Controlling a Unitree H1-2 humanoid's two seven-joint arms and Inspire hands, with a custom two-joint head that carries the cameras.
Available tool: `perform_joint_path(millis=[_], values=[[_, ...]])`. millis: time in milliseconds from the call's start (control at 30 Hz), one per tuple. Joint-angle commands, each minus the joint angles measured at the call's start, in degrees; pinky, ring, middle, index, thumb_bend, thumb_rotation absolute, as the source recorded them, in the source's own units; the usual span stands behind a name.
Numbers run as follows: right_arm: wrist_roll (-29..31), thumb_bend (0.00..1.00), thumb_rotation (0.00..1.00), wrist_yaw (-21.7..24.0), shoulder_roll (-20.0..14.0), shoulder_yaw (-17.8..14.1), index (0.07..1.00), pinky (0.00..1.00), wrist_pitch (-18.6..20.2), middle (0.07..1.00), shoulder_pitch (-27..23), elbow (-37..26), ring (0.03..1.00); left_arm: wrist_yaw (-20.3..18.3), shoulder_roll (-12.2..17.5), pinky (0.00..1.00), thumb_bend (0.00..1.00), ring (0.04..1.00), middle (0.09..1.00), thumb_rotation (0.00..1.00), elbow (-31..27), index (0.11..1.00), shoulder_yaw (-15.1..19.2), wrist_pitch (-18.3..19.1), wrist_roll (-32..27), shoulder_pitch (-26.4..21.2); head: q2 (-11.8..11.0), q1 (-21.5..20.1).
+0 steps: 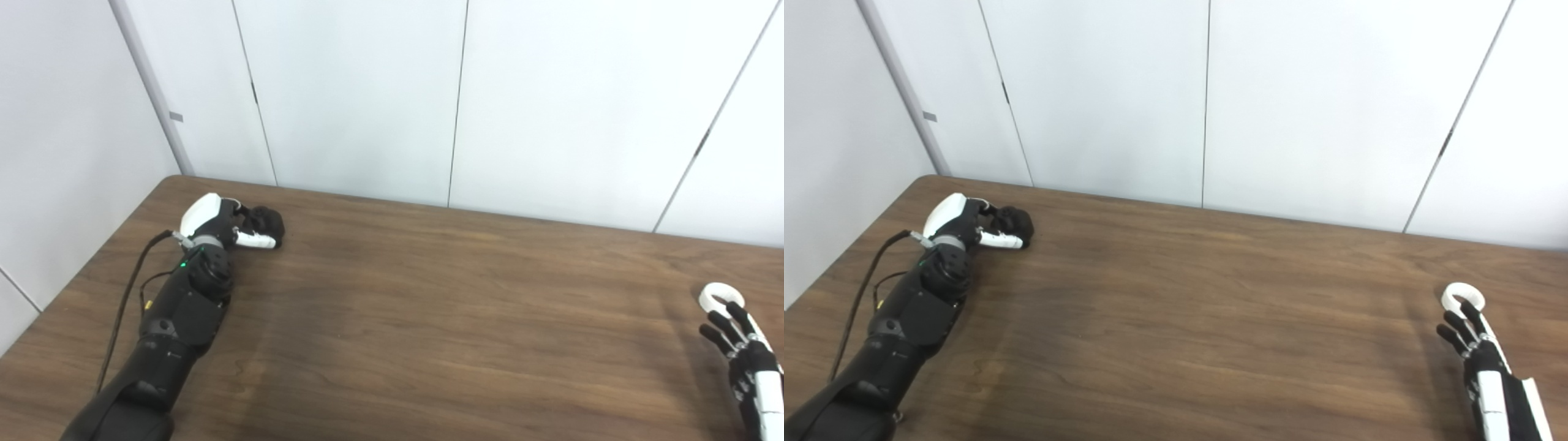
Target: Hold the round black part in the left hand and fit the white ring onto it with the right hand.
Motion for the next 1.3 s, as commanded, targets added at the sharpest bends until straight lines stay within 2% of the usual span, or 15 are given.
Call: perform_joint_path(millis=[0,33,233,367,633,833,1067,1267], values=[[1.0,0.58,1.00,-0.2,3.3,1.3,0.947,0.99,-1.1,0.907,4.0,4.0,0.881,2.7,0.5,0.89,0.53,0.822,0.730,0.05,-1.0,0.487,0.8,-2.5,-0.2,-2.3,0.2,0.2],[0.9,0.58,1.00,-0.2,3.3,1.3,0.948,0.99,-1.0,0.907,4.0,4.0,0.882,3.0,0.6,0.88,0.52,0.815,0.724,0.04,-1.1,0.485,0.6,-2.8,0.0,-2.2,0.2,0.2],[0.9,0.60,1.00,-0.4,3.3,1.2,0.943,0.98,-0.4,0.906,4.2,3.6,0.878,3.6,2.0,0.98,0.52,0.835,0.722,0.04,-2.8,0.482,-2.5,-4.3,3.0,-1.1,0.2,0.2],[0.8,0.60,1.00,-0.1,3.0,1.3,0.946,0.99,-1.0,0.909,4.1,4.0,0.883,3.9,2.2,1.00,0.52,0.839,0.710,0.04,-4.8,0.483,-2.9,-5.1,3.6,0.0,0.2,0.2],[0.0,0.61,1.00,-0.7,3.3,1.6,0.945,1.00,0.1,0.906,4.2,3.1,0.884,3.1,2.2,1.00,0.52,0.888,0.730,0.04,-13.4,0.483,-3.8,-5.0,5.9,4.0,0.7,-0.3],[-0.6,0.58,1.00,-0.7,3.4,1.8,0.939,1.00,-0.2,0.903,4.0,3.1,0.883,-0.9,1.4,1.00,0.52,0.901,0.753,0.04,-24.8,0.484,-4.6,-1.3,7.4,8.0,0.8,-0.8],[-1.1,0.59,1.00,-0.9,3.7,2.0,0.937,0.98,-0.2,0.900,4.1,2.6,0.876,-6.9,-0.7,1.00,0.52,0.883,0.744,0.04,-37.3,0.483,-5.8,3.6,9.0,11.8,1.5,-1.8],[-2.1,0.60,1.00,-1.3,4.2,2.5,0.937,0.98,0.4,0.898,4.1,1.5,0.868,-12.0,-2.7,1.00,0.52,0.877,0.741,0.04,-46.5,0.483,-7.9,4.2,12.5,15.1,2.6,-3.9]])
